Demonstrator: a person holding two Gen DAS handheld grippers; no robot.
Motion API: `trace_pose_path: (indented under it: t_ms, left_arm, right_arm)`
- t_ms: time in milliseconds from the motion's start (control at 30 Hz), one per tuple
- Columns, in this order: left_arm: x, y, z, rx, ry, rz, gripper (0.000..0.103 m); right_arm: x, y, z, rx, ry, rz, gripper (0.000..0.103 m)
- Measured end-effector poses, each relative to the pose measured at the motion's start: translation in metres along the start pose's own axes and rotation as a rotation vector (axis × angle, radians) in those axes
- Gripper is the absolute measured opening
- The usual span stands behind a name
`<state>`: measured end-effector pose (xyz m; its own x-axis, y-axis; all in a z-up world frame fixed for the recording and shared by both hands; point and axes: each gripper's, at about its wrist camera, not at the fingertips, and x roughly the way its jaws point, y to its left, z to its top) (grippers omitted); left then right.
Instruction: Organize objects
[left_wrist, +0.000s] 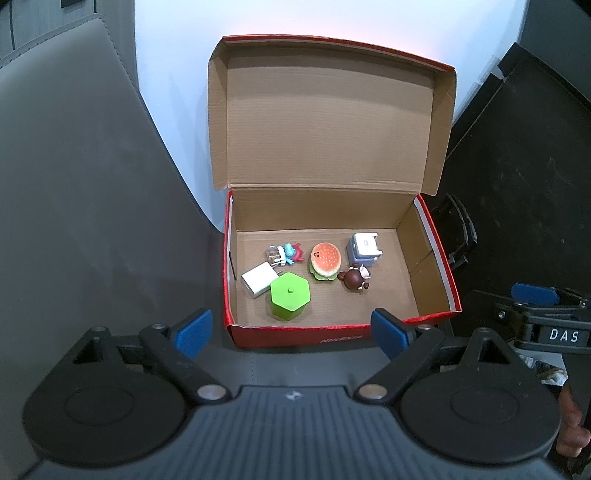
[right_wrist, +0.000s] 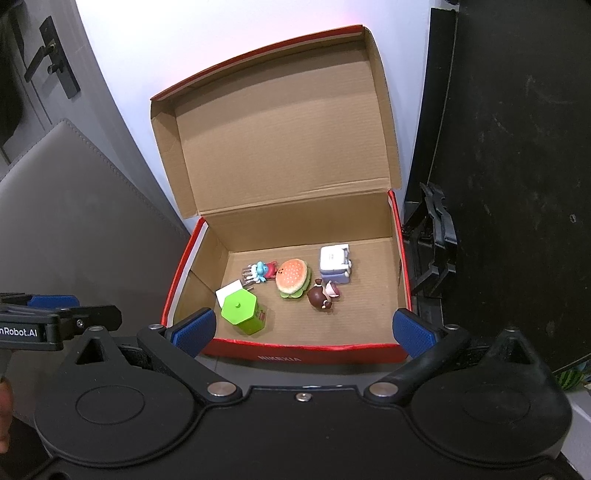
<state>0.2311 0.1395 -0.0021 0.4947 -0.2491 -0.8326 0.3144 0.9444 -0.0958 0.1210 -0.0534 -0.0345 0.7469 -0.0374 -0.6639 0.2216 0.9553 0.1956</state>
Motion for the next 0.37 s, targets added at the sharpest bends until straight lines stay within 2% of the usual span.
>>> trace_pose_path:
  t_ms: [367]
  left_arm:
    - [0.0023, -0.0019, -0.0014, 0.019, 0.000, 0.002, 0.092]
  right_arm:
    - [0.0045, -0.0006, -0.0008, -0.009, 0.015, -0.008, 0.103]
